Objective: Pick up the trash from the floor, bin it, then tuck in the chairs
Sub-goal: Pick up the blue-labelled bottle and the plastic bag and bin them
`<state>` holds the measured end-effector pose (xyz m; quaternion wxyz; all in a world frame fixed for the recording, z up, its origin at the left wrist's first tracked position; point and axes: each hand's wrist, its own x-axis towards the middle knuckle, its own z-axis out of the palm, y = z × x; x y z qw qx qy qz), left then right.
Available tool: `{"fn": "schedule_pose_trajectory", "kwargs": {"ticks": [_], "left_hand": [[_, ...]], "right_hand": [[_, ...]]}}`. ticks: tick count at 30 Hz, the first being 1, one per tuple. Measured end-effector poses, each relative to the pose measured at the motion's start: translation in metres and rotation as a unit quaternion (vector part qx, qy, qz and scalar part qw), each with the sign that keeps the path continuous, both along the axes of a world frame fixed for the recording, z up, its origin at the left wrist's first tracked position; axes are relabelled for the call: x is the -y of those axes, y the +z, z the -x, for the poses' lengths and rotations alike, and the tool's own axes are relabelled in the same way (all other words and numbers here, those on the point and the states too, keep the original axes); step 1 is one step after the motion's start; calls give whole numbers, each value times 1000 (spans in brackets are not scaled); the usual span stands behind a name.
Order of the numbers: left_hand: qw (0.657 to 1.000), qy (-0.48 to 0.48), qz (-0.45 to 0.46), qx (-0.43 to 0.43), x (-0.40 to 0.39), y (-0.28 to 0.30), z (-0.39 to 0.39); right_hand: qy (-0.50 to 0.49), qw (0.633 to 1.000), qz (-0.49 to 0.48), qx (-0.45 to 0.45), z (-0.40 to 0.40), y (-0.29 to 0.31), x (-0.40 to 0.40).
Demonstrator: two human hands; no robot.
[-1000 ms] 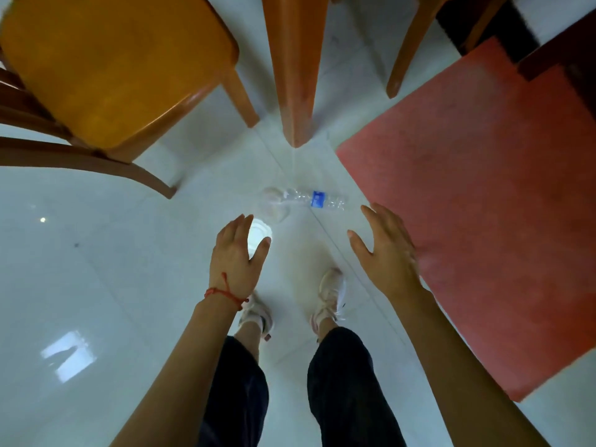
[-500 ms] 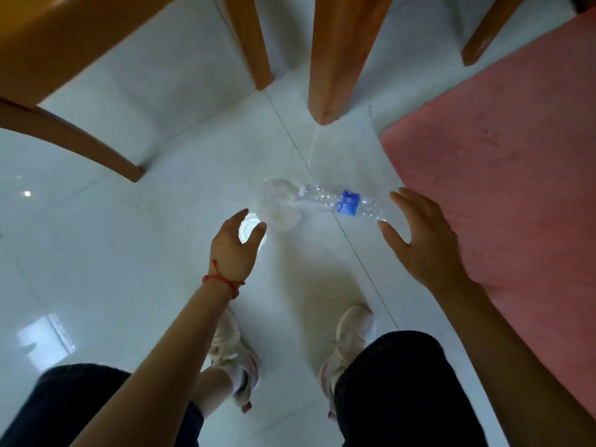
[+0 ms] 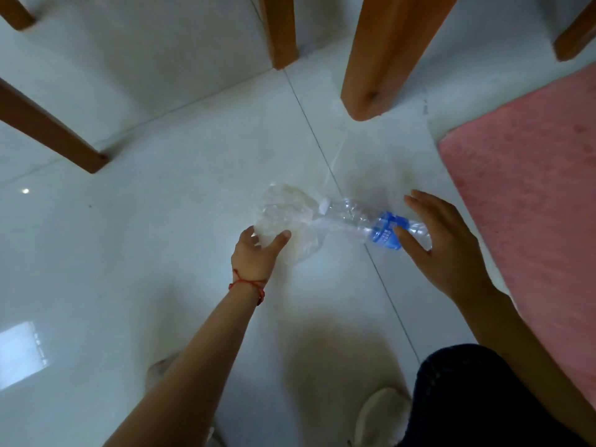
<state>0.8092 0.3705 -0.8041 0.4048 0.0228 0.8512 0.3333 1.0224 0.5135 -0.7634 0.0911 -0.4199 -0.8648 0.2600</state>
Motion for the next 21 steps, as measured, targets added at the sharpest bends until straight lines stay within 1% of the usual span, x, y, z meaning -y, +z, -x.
{"fn": "schedule_pose_trajectory", "kwargs": {"ticks": [5,8,12,17,21], "left_hand": [[997,20,-19,-67,-9,-25,-4],[996,20,-17,-88,-12,-32,-3],[997,46,-34,-59,-7,-36,0],[988,128,-91,1,7,-38,8],[975,181,-124,20,15,-31,17]], "right_hand": [[-9,999,29,9,7,-24,-10],[-17,998,64,18,14,-32,-10],[-21,992,122,34,27,-36,-10],[-22,989,148,18,39,-39,-12],[-11,985,160,60,49,-43,-11]]}}
